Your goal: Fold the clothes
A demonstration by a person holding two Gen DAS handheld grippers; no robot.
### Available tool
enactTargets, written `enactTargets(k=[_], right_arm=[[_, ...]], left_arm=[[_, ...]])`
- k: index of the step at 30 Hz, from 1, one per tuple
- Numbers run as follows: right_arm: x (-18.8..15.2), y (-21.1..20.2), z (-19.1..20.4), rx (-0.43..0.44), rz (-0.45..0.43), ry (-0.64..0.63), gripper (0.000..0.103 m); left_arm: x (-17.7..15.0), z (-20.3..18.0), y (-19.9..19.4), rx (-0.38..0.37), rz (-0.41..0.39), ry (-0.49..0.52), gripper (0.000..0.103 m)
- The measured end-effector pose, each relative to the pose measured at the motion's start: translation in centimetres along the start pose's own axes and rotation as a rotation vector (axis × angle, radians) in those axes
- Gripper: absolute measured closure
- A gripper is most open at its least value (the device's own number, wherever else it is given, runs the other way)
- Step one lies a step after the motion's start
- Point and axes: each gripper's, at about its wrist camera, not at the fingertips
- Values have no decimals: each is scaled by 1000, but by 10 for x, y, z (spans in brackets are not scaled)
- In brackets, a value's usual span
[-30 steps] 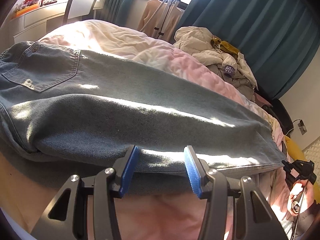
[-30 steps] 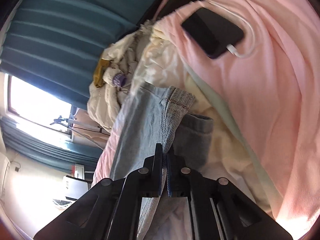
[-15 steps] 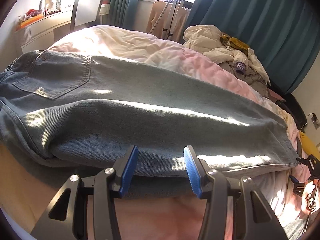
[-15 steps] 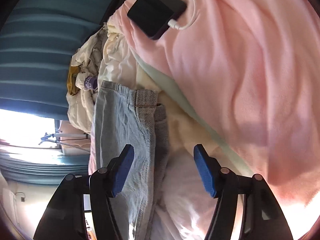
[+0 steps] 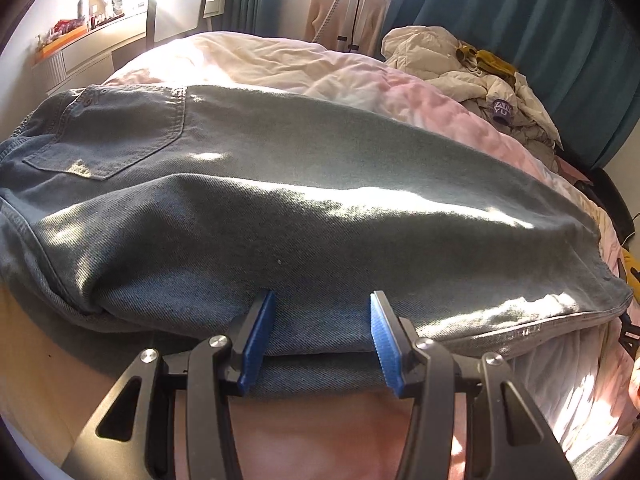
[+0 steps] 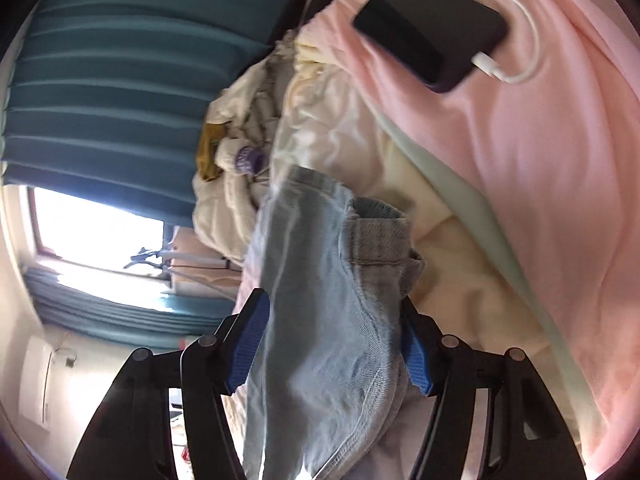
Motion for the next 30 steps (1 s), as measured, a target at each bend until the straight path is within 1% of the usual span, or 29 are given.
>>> enactTargets(k=[3,5,7,8,9,10,11,13,14,15,16,18,20,21,23,24,25,27,30], right_arm=[[2,8,1,-93,53,-82,40],[5,18,-3,-143,84,-110,40],[8,27,-6,-186,97,-144,42],[8,30,-8,-195,100,-159,42],[7,34,-6,-202,104,-178,46],[7,33,-6,-198,102,-194,53],[6,32,0,-184,84,-220,55],[5,27,15,-119,46,-299,56],[3,25,22,-88,36,-318,56],[1,23,28,-76,25,-336,56],[-1,22,33,-79,20,-362,56],[-7,25,38,-115,30,-423,56],[-11,33,31,-156,83,-424,56],[-11,39,24,-179,110,-398,56],[-8,42,15,-190,123,-349,69],[-5,41,12,-174,117,-322,82],[-2,40,9,-157,109,-294,88],[1,35,8,-127,89,-256,96],[1,23,19,-75,46,-251,98]], left_arm=[[2,4,1,-12,3,-41,54],[2,6,2,-18,10,-61,54],[1,5,5,-13,17,-56,54],[1,4,6,-10,20,-50,54],[1,3,6,-6,21,-43,54],[0,2,6,-2,22,-36,54],[0,1,6,1,21,-28,54],[1,0,6,4,23,-20,54],[0,1,7,5,26,-19,54],[0,1,7,4,25,-18,54],[0,1,7,3,23,-16,54],[1,0,9,7,27,-8,54],[1,-2,11,16,31,6,54],[0,-3,12,20,30,13,54],[-1,-4,13,28,30,20,54],[-1,-5,14,30,30,26,54],[-1,-6,14,31,29,32,54],[-2,-6,15,32,27,32,54],[-2,-8,12,37,22,52,54]])
Point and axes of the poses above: each gripper's, at about its wrist camera, not at the fingertips, and y roughly the way its jaws point, z to its left, x to its top, and after that the axes turned 12 degrees about -z, right-handed
